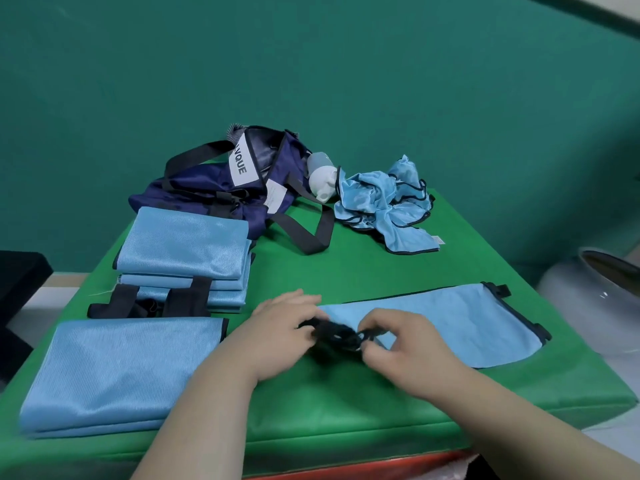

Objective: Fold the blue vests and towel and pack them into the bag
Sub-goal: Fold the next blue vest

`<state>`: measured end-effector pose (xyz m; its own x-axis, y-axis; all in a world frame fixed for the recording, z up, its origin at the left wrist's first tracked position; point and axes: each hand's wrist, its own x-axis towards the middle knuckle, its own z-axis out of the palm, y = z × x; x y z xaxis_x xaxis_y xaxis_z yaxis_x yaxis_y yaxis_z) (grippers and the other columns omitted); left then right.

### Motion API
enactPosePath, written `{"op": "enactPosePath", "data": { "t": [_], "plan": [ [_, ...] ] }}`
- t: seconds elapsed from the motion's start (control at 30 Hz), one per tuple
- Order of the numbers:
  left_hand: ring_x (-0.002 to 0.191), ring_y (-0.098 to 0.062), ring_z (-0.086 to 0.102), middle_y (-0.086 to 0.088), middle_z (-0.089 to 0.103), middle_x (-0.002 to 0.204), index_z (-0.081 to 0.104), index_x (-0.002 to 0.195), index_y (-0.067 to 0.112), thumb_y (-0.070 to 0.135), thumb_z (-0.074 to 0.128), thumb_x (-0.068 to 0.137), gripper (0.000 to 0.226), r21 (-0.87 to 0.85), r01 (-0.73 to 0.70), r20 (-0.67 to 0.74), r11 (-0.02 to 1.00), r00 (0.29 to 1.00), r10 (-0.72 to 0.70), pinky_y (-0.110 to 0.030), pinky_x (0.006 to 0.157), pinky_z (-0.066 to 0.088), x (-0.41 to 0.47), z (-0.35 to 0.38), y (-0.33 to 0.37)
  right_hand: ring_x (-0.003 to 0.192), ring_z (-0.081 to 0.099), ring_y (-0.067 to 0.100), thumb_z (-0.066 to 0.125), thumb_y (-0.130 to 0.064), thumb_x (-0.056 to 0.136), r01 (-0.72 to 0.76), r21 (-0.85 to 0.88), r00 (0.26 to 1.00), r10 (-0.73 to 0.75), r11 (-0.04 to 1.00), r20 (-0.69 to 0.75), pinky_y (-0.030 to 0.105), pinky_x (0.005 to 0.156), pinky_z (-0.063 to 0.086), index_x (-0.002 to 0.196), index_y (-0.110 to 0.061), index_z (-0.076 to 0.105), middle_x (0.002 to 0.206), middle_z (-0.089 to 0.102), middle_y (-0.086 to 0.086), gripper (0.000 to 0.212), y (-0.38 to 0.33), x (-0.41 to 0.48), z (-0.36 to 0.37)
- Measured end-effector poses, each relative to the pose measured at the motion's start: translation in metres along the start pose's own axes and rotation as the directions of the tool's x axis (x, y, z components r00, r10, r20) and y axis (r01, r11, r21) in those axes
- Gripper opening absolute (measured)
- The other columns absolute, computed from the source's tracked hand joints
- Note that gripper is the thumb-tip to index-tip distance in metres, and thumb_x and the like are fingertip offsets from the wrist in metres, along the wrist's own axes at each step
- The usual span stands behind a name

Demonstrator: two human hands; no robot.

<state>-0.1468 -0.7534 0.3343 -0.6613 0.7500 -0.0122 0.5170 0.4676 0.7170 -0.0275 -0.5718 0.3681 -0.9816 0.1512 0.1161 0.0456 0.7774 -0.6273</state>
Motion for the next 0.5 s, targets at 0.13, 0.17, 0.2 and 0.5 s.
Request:
{"op": "enactPosePath", "data": {
  "t": [0.13,0.17,0.2,0.5],
  "plan": [
    [0.114,0.009,0.053,0.027,0.063,0.119,0.068,0.113,0.043,0.048,0.054,0.068,0.047,-0.164,-0.046,0.021,0.985,0.999,0.050,-0.029,0.107,0.041,-0.008,-0.002,0.008,0.060,0.054,0.002,0.068,-0.007,0.080,-0.032,0.106,0.996,0.040,0.994,-0.074,0.018,0.059,0.042,0.074,-0.024,0.068,0.071,0.067,-0.008,0.018,0.007,0.003,-0.025],
    [0.113,0.009,0.055,0.028,0.063,0.118,0.066,0.115,0.044,0.054,0.057,0.065,0.051,-0.176,-0.062,0.031,0.982,0.997,0.069,-0.028,0.105,0.043,-0.008,-0.001,0.009,0.061,0.054,0.003,0.068,-0.006,0.080,-0.042,0.134,0.994,0.055,0.990,-0.094,0.018,0.060,0.042,0.071,-0.024,0.067,0.067,0.065,-0.010,0.020,0.009,0.003,-0.030],
    [0.113,0.008,0.056,0.028,0.064,0.118,0.065,0.117,0.044,0.055,0.061,0.064,0.054,-0.200,-0.078,0.044,0.977,0.995,0.088,-0.029,0.105,0.043,-0.009,0.000,0.010,0.058,0.050,0.003,0.067,-0.004,0.080,-0.052,0.177,0.991,0.072,0.983,-0.109,0.017,0.057,0.039,0.070,-0.023,0.067,0.062,0.061,-0.012,0.022,0.010,0.004,-0.036],
    [0.126,0.008,0.049,0.031,0.059,0.127,0.055,0.126,0.054,0.026,0.083,0.066,0.071,-0.339,-0.167,-0.025,0.926,0.985,0.169,-0.022,0.113,0.033,-0.004,0.021,0.031,0.075,0.042,0.025,0.068,-0.032,0.054,-0.090,0.550,0.944,0.248,0.830,-0.219,0.039,0.075,0.031,0.073,-0.018,0.068,0.075,0.054,0.012,0.023,0.021,0.001,-0.073]
  ]
}}
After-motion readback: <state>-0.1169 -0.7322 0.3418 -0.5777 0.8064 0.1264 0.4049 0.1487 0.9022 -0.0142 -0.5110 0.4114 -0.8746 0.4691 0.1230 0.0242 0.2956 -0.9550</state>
